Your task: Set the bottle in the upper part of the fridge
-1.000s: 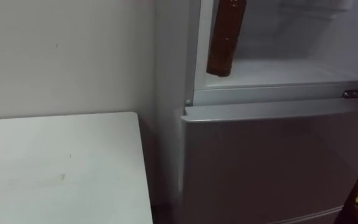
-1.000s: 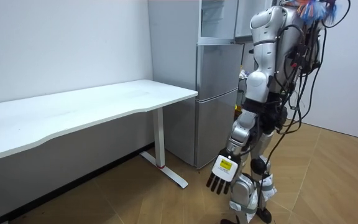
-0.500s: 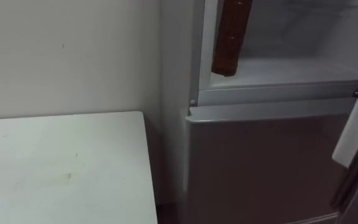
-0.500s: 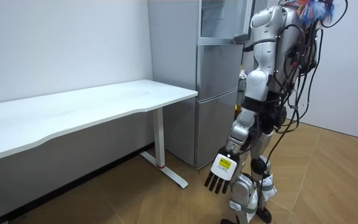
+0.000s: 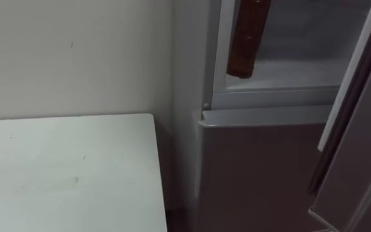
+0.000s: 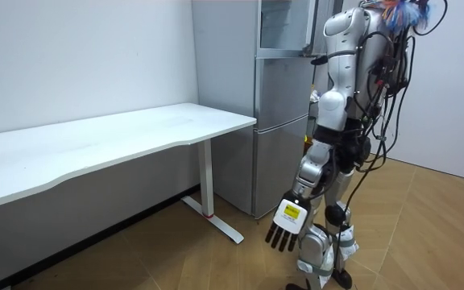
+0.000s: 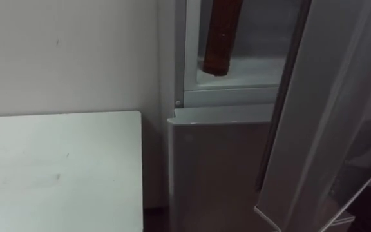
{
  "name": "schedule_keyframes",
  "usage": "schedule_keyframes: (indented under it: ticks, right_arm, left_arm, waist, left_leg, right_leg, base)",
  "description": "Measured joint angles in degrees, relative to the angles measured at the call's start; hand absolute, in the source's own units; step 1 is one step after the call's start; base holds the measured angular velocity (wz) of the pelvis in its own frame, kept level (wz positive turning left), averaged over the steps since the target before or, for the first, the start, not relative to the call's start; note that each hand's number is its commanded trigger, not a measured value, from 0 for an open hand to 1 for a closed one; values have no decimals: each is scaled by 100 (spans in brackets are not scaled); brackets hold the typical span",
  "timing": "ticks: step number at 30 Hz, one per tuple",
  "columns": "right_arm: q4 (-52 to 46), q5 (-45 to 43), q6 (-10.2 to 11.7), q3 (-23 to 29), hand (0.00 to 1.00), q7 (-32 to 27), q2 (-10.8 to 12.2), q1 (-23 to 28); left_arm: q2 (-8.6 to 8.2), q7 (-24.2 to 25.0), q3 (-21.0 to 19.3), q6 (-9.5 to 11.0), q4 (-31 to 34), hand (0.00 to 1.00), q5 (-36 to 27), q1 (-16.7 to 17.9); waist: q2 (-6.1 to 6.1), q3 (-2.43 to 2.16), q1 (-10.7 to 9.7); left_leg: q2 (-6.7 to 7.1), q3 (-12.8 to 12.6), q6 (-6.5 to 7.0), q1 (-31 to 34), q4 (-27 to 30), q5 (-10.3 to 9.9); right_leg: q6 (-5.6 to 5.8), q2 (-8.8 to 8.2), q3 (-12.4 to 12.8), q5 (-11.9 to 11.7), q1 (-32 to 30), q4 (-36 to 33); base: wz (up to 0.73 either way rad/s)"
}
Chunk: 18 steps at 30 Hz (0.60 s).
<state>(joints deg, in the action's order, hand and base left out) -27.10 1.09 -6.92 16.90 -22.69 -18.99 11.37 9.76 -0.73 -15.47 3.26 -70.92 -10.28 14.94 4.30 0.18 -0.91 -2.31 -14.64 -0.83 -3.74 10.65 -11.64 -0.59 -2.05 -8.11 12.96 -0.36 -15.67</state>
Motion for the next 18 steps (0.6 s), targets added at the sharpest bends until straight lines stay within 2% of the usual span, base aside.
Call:
schedule_keyframes:
  ticks: [5,6,9,12,18]
  right_arm:
    - [-108,-164,24,1,0,88,-1,0]
    - [-115,-168,114,0,0,97,-5,-1]
    - [-138,-219,194,-15,0,165,-156,-1]
    - [-151,-360,208,-16,0,208,-186,-3]
    - [-263,-364,233,-205,0,284,-186,-25]
  left_arm:
    - [4,16,0,0,0,0,10,0]
    - [12,28,4,0,0,0,55,-2]
    - [37,50,20,-3,1,0,94,-4]
    - [108,111,115,-34,4,0,107,-33]
    - [138,135,256,-139,4,0,339,-31]
  waist:
    - [7,7,-8]
    - [12,11,-7]
    - [26,17,22]
    - [54,33,113]
    - [47,16,147]
  left_leg:
    - [-1,-2,0,5,14,0]
    - [-2,-1,0,9,15,0]
    - [-3,5,0,8,15,-1]
    - [-4,58,-1,12,16,-1]
    - [-8,142,-3,-3,22,-1]
  right_leg:
    - [0,0,1,0,8,8]
    - [0,0,0,0,15,8]
    - [0,1,0,0,21,10]
    - [-3,0,-46,-2,38,21]
    - [-15,0,-151,-20,137,109]
  base:
    - [0]
    - [0]
    - [1]
    - [7]
    - [7]
